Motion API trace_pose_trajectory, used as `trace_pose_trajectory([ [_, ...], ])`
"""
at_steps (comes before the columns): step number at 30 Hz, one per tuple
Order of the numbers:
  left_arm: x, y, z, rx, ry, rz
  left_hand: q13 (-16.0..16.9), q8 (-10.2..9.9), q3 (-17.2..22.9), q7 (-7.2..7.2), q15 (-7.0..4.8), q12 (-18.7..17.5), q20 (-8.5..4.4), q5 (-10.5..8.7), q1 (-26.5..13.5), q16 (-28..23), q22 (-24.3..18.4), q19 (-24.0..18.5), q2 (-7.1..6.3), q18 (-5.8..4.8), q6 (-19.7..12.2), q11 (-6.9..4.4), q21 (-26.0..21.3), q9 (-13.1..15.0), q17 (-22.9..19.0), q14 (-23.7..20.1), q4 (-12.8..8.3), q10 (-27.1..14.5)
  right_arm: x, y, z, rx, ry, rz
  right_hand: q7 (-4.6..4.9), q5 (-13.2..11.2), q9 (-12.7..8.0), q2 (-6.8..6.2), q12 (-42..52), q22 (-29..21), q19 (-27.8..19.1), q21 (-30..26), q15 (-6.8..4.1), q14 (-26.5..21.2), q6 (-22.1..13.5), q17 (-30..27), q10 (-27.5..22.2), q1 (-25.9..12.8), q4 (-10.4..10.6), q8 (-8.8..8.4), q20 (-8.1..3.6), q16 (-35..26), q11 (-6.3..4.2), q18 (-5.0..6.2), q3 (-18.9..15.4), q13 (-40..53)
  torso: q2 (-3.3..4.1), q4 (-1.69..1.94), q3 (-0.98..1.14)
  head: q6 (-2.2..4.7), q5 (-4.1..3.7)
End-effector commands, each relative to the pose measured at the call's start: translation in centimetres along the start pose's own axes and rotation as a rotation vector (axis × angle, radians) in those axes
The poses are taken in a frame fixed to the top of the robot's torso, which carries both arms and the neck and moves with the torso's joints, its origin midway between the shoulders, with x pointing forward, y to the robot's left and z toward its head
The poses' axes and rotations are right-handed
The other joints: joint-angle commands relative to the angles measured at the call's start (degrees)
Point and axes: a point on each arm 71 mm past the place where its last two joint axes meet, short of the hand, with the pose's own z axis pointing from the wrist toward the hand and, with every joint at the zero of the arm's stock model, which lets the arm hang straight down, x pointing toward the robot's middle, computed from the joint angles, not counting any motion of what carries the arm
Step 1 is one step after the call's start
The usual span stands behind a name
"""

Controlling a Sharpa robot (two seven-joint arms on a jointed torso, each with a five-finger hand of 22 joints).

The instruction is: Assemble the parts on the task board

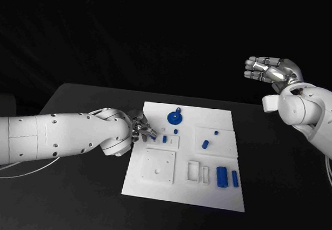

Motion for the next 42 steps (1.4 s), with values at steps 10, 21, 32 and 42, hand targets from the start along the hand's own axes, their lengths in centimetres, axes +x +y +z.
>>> trace_pose_trajectory([
  [10, 0.43, 0.05, 0.07, -0.008, 0.038, 0.024, -0.1, 0.3, 0.7, -4.93, -0.01, 0.2, 0.35, -0.68, 0.8, 0.0, 1.5, -0.3, 0.0, -0.29, 6.8, -0.23, -0.5, -0.8, -0.1, 0.3, -0.8, 2.6, 0.28, 0.06, 0.04, -0.003, 0.033, -0.004, 0.12, 0.4, -0.1, 0.36, -0.2, 0.0, -0.3, -0.2, 0.11, -0.4, 0.1, 0.1, 0.1, -0.4, -0.3, -0.22, 0.08, 0.0, -0.13, -0.35, -0.2, 0.0, 0.01, 0.0, 0.03, -0.23, 0.02],
  [21, 0.59, 0.17, 0.03, -0.016, 0.057, 0.036, -0.2, 0.3, 0.6, -4.93, 0.0, 0.2, 0.35, -0.72, 0.9, 0.0, 1.5, -0.3, -0.05, -0.33, 6.8, -0.22, -0.6, -1.0, -0.2, 0.3, -0.8, 2.6, 0.29, 0.04, 0.04, -0.003, 0.035, -0.004, 0.17, 0.5, -0.1, 0.37, -0.2, 0.0, -0.3, -0.2, 0.11, -0.4, 0.0, 0.1, 0.2, -0.5, -0.4, -0.22, 0.09, 0.0, -0.13, -0.35, -0.2, 0.0, 0.01, 0.04, 0.01, -0.33, -0.08],
  [32, 0.59, 0.27, -0.01, -0.021, 0.06, 0.034, -0.2, 0.4, 0.7, -4.99, -0.02, 0.2, 0.3, -0.21, 0.8, 0.1, 1.5, -0.3, -0.08, -0.4, 7.0, -0.27, -0.6, -1.0, 0.0, 0.3, -0.8, 2.6, 0.27, 0.0, 0.05, -0.001, 0.036, -0.005, 0.21, 0.5, -0.1, 0.4, -0.2, 0.0, -0.3, -0.2, 0.12, -0.4, 0.0, 0.1, 0.0, -0.5, -0.4, -0.22, 0.09, 0.0, -0.12, -0.35, -0.3, -0.1, 0.02, 0.03, -0.01, -0.49, -0.09],
  [42, 0.44, 0.37, 0.11, -0.027, 0.051, 0.009, -0.1, 0.6, 0.6, -5.19, 0.0, 0.6, 0.35, -0.78, 0.5, 0.4, 1.6, -0.1, 0.03, -0.39, 7.4, -0.39, -0.3, -0.4, 0.5, 0.4, -0.7, 2.7, 0.47, 0.03, 0.11, -0.006, 0.04, -0.007, 0.25, 0.5, -0.1, 0.56, -0.2, 0.0, -0.2, -0.1, 0.14, -0.5, 0.1, 0.1, 0.1, -0.6, -0.3, -0.22, 0.11, -0.1, -0.12, -0.36, -0.3, 0.0, 0.06, 0.03, -0.01, -0.67, -0.19],
])
